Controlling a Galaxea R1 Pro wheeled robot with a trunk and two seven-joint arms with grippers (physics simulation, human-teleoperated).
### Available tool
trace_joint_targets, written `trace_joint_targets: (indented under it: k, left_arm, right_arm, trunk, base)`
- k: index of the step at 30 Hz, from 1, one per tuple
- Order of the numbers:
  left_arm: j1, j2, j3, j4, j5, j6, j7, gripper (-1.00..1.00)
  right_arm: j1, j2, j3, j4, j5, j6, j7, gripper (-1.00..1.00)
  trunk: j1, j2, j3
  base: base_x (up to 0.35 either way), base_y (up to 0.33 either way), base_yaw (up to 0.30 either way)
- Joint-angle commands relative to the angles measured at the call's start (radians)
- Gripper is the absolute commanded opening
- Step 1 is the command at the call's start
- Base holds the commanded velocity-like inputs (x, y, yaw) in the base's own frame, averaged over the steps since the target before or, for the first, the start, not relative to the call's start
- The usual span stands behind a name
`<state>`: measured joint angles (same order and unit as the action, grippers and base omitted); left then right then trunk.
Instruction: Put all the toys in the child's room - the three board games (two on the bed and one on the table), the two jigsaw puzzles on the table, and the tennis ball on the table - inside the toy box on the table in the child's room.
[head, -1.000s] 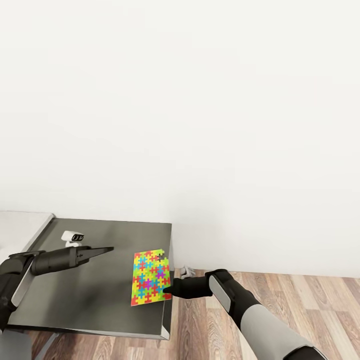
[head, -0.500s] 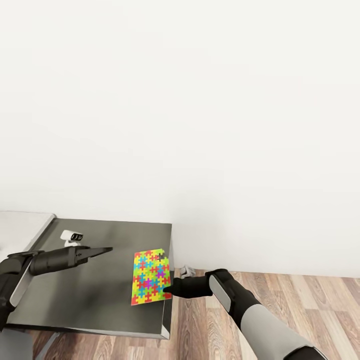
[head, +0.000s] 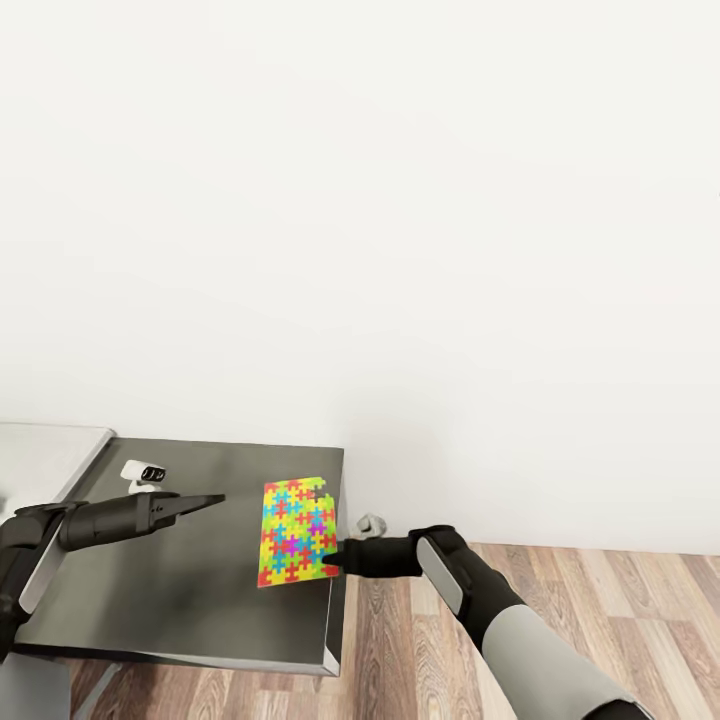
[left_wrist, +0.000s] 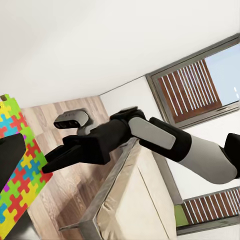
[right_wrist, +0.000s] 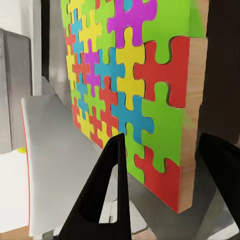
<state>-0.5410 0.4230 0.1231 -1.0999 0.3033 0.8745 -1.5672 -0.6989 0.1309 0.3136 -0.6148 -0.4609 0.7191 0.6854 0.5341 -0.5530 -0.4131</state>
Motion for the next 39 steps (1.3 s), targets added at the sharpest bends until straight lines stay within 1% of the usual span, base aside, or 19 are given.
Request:
trace_joint_targets:
  k: [1, 3, 4, 7, 12, 17, 19, 20, 22, 23, 25, 31, 35, 39]
  left_arm:
    - [0.0, 0.001, 0.0, 0.0, 0.0, 0.011, -0.004, 1.0]
    - [0.0, 0.001, 0.0, 0.0, -0.001, 0.011, -0.004, 1.0]
    - [-0.001, 0.002, 0.001, -0.001, -0.001, 0.011, -0.004, 1.0]
    - [-0.001, 0.002, 0.001, 0.0, -0.001, 0.011, -0.004, 1.0]
    - [0.0, 0.003, 0.001, -0.001, -0.002, 0.011, -0.004, 1.0]
    - [0.0, 0.005, 0.002, 0.0, -0.003, 0.011, -0.004, 1.0]
    - [0.0, 0.01, 0.003, 0.0, -0.002, 0.011, -0.004, 1.0]
    - [0.0, 0.012, 0.003, 0.0, -0.001, 0.011, -0.004, 1.0]
    - [0.0, 0.013, 0.003, 0.0, -0.001, 0.011, -0.004, 1.0]
    - [0.0, 0.014, 0.003, 0.0, -0.002, 0.011, -0.004, 1.0]
    - [0.0, 0.014, 0.003, 0.0, -0.002, 0.011, -0.004, 1.0]
    - [-0.001, 0.015, 0.003, 0.0, -0.002, 0.02, -0.004, 1.0]
    - [-0.001, 0.014, 0.003, 0.0, -0.002, 0.026, -0.004, 1.0]
    - [-0.002, 0.014, 0.003, 0.0, -0.004, 0.038, -0.004, 1.0]
  right_arm:
    - [-0.001, -0.001, -0.001, -0.001, -0.005, 0.006, 0.002, -1.0]
    - [-0.001, -0.002, -0.003, -0.001, -0.007, 0.006, 0.013, -1.0]
    - [-0.001, -0.008, -0.008, -0.002, -0.007, 0.004, 0.058, -1.0]
    - [0.002, -0.011, -0.012, -0.002, -0.008, 0.003, 0.075, -1.0]
    - [0.007, -0.013, -0.035, -0.002, -0.008, 0.002, 0.084, -1.0]
    - [0.007, -0.014, -0.041, -0.003, -0.007, -0.002, 0.081, -1.0]
    - [0.007, -0.014, -0.051, -0.003, -0.008, -0.018, 0.082, -1.0]
    - [0.007, -0.014, -0.065, -0.004, -0.009, -0.048, 0.084, -1.0]
    - [0.007, -0.014, -0.074, -0.004, -0.01, -0.077, 0.086, -1.0]
    - [0.007, -0.014, -0.079, -0.004, -0.01, -0.094, 0.088, -1.0]
    - [0.008, -0.014, -0.081, -0.004, -0.009, -0.103, 0.096, -1.0]
    - [0.013, -0.015, -0.083, -0.015, -0.009, -0.124, 0.163, -1.0]
    - [0.039, -0.017, -0.085, -0.074, -0.008, -0.128, 0.181, -1.0]
    - [0.074, -0.035, -0.086, -0.155, -0.008, -0.128, 0.182, -1.0]
  trunk:
    - [-0.004, 0.006, 0.002]
    - [-0.011, 0.02, 0.008]
    - [-0.015, 0.027, 0.011]
    - [-0.027, 0.048, 0.021]
    - [-0.046, 0.083, 0.036]
    - [-0.065, 0.118, 0.052]
    - [-0.073, 0.132, 0.058]
    - [-0.076, 0.139, 0.061]
    - [-0.084, 0.153, 0.068]
    - [-0.084, 0.153, 0.068]
    - [-0.084, 0.153, 0.07]
    - [-0.084, 0.153, 0.079]
    - [-0.084, 0.153, 0.086]
    - [-0.084, 0.153, 0.092]
  base:
    - [0.0, 0.0, 0.0]
    - [0.0, 0.0, 0.0]
    - [0.0, 0.0, 0.0]
    - [0.0, 0.0, 0.0]
    - [0.0, 0.0, 0.0]
    - [0.0, 0.0, 0.0]
    - [0.0, 0.0, 0.0]
    - [0.0, 0.0, 0.0]
    - [0.0, 0.0, 0.0]
    - [0.0, 0.0, 0.0]
    - [0.0, 0.0, 0.0]
    - [0.0, 0.0, 0.0]
    - [0.0, 0.0, 0.0]
    - [0.0, 0.0, 0.0]
